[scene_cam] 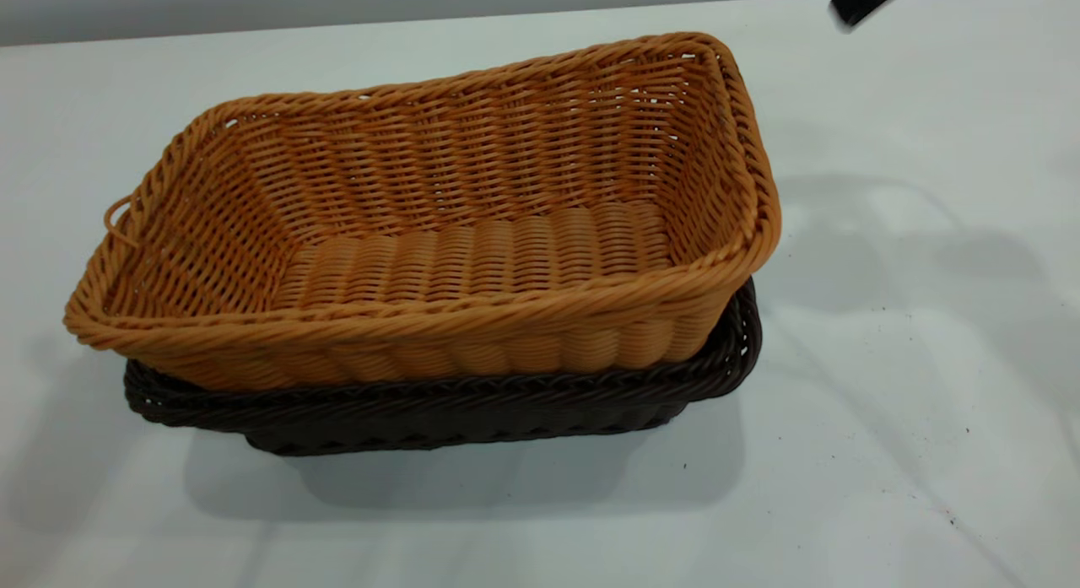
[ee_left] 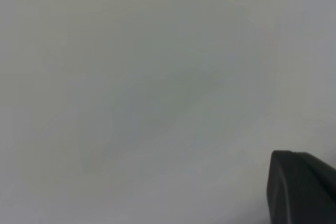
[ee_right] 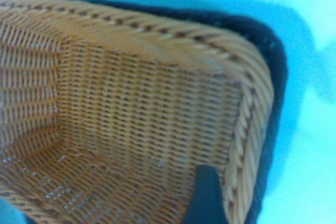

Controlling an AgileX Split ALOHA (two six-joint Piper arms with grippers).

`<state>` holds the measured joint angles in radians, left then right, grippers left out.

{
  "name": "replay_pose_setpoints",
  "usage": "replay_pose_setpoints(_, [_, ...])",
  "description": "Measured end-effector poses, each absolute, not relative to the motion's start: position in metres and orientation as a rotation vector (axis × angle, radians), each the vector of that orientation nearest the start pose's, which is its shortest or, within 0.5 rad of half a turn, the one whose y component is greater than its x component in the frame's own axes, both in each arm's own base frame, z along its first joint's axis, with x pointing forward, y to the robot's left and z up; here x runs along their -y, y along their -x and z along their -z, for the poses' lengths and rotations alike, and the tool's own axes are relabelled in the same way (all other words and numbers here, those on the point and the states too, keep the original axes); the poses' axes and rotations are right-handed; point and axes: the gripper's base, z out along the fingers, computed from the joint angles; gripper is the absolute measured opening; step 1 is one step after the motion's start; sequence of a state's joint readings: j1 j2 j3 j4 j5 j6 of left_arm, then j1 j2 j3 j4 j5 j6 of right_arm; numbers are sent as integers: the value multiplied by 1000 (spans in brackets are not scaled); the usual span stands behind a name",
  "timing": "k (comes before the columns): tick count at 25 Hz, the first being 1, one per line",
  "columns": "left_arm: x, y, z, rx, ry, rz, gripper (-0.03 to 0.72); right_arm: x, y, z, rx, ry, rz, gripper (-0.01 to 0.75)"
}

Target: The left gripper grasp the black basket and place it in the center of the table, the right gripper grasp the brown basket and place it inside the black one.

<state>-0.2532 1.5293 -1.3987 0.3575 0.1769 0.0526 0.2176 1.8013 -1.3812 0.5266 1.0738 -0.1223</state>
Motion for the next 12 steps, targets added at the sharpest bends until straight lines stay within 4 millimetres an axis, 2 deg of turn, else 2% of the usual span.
replay_pose_setpoints(2, [84, -356, -403, -1742, -526, -182, -1, -117, -352, -266, -2905, 210, -680, 504])
replay_pose_setpoints(4, [81, -355, -409, -1779, -514, -198, -1, -113, -356, -282, -2899, 239, -600, 437])
replay_pose_setpoints(6, [78, -351, -417, -1820, -504, -219, -1, -111, -360, -300, -2876, 258, -540, 347])
replay_pose_setpoints(8, [75, -343, -425, -1858, -500, -238, -1, -108, -362, -326, -2797, 285, -493, 225])
replay_pose_setpoints(10, [70, -331, -432, -1893, -498, -255, -1, -106, -358, -351, -2715, 300, -468, 102])
replay_pose_setpoints(12, [65, -318, -439, -1922, -484, -267, -1, -104, -349, -372, -2650, 309, -469, 30])
